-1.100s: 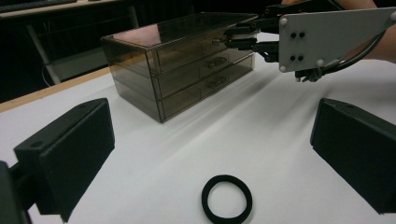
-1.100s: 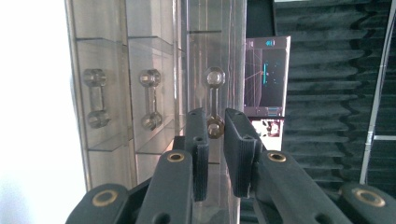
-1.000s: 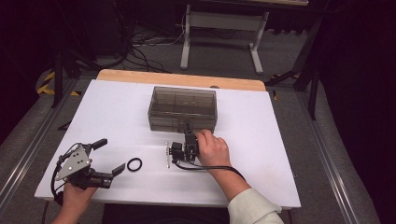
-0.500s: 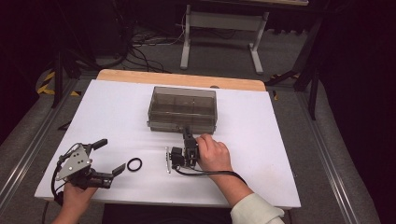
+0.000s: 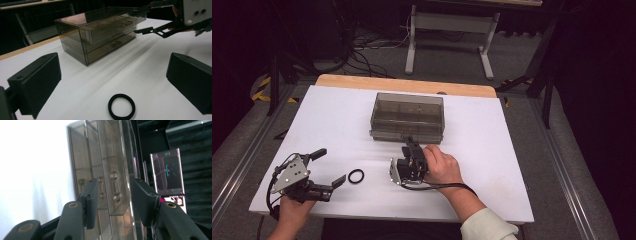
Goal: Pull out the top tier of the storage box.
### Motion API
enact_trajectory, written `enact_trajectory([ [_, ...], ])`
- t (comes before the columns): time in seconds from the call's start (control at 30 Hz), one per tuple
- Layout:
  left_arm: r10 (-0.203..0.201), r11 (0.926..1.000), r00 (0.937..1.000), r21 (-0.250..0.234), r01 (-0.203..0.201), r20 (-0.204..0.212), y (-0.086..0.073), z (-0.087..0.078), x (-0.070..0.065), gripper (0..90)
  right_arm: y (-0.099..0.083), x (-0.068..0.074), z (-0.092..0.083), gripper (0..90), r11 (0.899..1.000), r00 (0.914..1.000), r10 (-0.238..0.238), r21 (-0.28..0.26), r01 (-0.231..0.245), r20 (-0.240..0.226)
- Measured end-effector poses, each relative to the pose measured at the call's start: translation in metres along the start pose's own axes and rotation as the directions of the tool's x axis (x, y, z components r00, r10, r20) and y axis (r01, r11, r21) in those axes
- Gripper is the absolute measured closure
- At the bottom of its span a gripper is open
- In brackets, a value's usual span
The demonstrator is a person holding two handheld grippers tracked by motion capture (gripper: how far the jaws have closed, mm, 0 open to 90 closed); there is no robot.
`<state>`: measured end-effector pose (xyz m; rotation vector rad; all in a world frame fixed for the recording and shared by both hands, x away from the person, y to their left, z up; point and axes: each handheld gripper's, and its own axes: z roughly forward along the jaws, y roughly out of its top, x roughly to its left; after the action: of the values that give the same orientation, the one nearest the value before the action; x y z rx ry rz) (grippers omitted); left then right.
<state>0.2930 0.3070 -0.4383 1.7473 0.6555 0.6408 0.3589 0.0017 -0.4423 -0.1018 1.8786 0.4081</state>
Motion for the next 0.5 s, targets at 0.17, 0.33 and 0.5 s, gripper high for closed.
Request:
enact_trajectory([
  [0.17,-0.002,1.0000,1.0000,0.000,0.002,0.001,0.000,0.000,0.000,0.6,-0.001,-0.006,-0.004,52.1,0.999,0.9987,0.036,-0.029,-0.037,-0.036],
  [0.33,-0.002,1.0000,1.0000,0.000,0.002,0.000,0.000,0.000,0.000,0.7,-0.002,-0.011,-0.007,45.6,0.995,0.9933,0.083,-0.057,-0.087,-0.081],
  [0.5,-0.001,1.0000,1.0000,-0.001,0.001,-0.001,0.000,0.000,0.000,0.6,-0.003,-0.015,-0.010,39.7,0.990,0.9880,0.111,-0.080,-0.120,-0.107],
])
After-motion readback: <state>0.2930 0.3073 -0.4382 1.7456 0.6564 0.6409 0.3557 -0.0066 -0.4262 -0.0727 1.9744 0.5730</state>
